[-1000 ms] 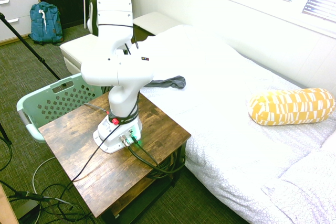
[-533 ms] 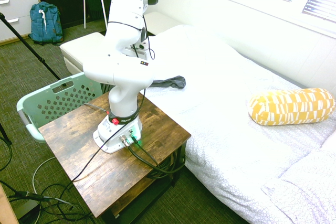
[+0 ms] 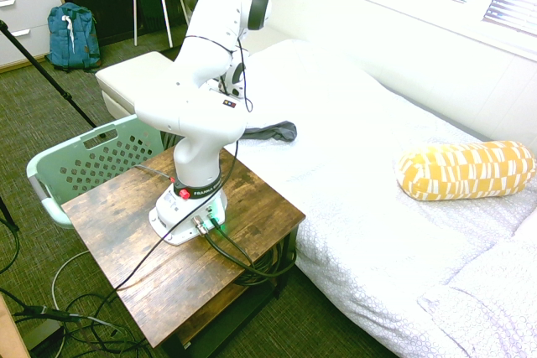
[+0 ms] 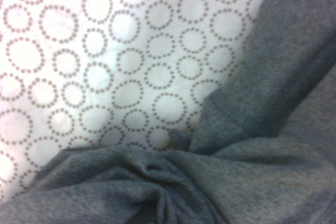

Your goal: Put my clothes in the laundry bag

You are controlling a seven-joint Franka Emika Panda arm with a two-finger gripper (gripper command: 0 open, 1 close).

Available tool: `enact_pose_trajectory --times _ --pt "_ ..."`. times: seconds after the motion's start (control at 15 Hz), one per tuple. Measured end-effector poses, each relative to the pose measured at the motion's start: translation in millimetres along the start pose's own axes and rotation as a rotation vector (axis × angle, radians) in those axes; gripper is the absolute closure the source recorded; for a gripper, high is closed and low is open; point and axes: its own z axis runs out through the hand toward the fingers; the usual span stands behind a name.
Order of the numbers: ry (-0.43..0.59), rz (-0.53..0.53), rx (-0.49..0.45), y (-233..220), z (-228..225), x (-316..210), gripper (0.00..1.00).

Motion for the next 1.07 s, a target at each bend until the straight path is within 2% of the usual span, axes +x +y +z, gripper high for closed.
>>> enact_pose_trajectory --times 0.13,0.2,1.07 --pt "-0.024 -0.010 -0.024 -6.4 24.2 -6.7 0.00" --pt "-0.030 -0.016 -0.033 -9.8 36.1 -8.8 1.00" --pt "-0.053 -0.042 -0.014 -18.7 31.1 -7.1 1.00"
